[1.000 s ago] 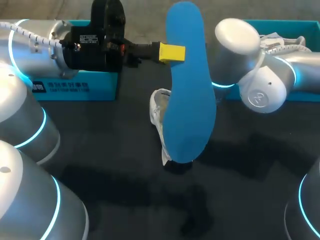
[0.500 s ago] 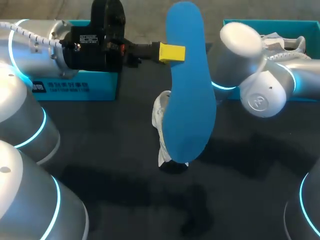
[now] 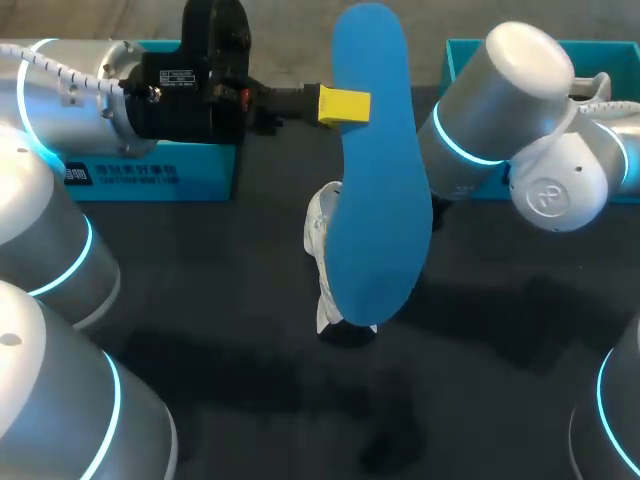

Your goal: Take the shoe out of the shoebox, open the shoe tongue, remove and reinsert the insole, then place the shoe into the shoebox

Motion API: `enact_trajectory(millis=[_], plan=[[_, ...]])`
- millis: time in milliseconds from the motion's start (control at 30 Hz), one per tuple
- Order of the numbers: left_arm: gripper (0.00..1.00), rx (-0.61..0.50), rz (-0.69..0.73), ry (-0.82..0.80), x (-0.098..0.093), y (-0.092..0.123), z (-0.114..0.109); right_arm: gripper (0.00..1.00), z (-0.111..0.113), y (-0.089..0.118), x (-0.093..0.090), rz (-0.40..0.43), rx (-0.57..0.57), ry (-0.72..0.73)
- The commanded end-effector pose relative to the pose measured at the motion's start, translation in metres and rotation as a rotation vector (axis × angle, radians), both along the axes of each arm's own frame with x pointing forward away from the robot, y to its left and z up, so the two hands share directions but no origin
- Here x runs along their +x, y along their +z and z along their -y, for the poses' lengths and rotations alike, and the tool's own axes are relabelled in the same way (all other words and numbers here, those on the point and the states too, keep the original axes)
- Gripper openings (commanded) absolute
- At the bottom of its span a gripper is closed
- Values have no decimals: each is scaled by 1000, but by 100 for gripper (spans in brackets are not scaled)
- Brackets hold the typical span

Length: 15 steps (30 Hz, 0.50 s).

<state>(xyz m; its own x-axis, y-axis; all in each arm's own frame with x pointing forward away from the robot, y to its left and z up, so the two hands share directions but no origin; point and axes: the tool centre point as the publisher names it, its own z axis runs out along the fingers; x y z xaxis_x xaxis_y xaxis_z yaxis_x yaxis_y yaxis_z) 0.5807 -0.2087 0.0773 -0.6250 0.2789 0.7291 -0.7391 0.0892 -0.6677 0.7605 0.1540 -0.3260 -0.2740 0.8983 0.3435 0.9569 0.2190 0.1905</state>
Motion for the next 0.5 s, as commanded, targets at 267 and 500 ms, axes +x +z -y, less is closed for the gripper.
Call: enact_trajectory(millis=[267,500], plan=[[0,0,-1,1,0,-1,1,100,1,0,-2,2,3,-1],[0,0,-1,1,0,-1,1,100,7,52,-7,-72,325,-40]])
